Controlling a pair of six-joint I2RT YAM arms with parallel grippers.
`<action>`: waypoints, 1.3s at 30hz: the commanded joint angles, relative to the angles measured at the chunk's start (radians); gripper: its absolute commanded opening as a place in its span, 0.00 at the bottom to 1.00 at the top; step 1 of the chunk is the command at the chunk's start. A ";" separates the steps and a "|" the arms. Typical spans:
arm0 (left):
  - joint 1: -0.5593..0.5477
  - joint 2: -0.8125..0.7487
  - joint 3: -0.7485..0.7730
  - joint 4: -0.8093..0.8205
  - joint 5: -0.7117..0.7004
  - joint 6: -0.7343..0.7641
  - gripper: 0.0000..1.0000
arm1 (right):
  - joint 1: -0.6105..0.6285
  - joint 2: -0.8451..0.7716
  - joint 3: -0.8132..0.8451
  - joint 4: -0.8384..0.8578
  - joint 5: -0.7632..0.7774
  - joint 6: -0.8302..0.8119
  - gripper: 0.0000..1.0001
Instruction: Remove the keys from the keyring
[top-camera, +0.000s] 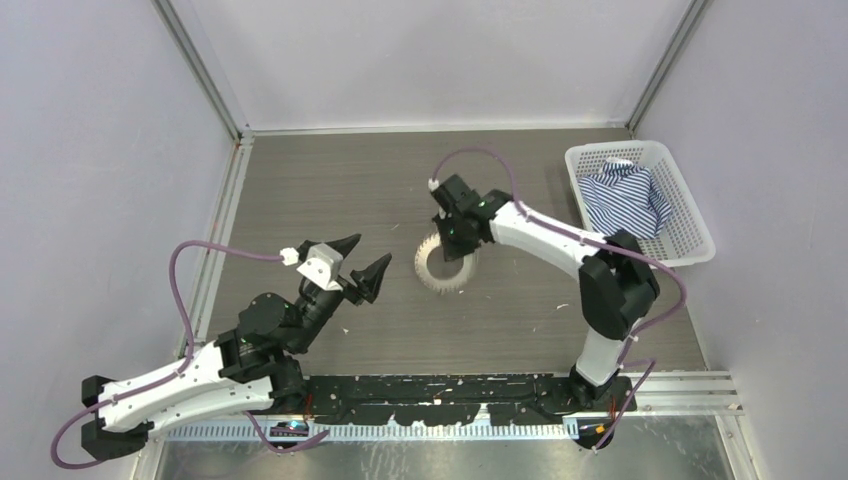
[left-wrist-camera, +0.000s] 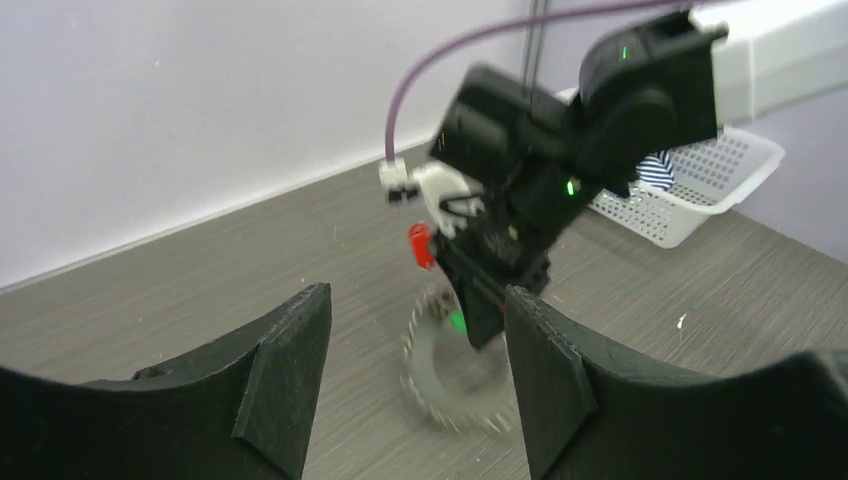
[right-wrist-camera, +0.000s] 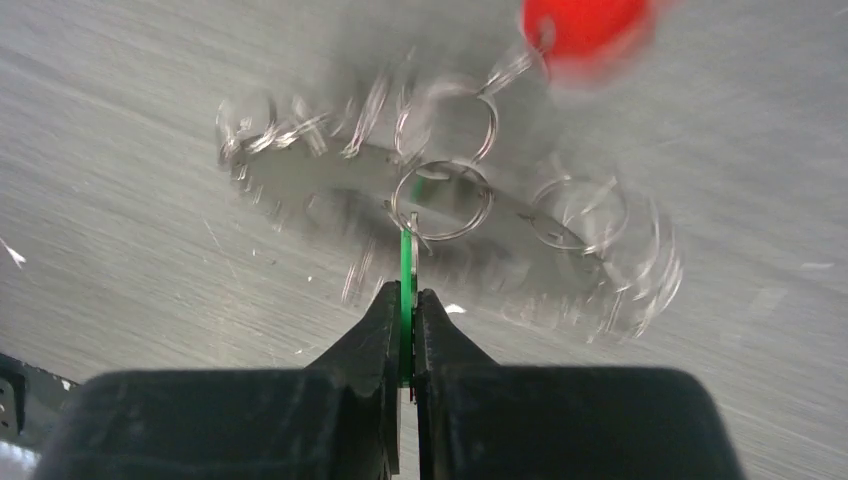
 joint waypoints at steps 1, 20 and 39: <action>0.005 -0.005 -0.028 -0.017 -0.069 -0.070 0.65 | 0.161 -0.025 -0.146 0.204 -0.159 0.161 0.01; 0.090 0.089 -0.222 0.337 0.065 -0.111 0.66 | 0.002 -0.141 0.166 -0.054 -0.205 -0.008 0.01; 0.298 0.058 -0.449 0.570 0.447 -0.291 0.69 | 0.052 -0.168 0.098 -0.105 -0.228 -0.068 0.01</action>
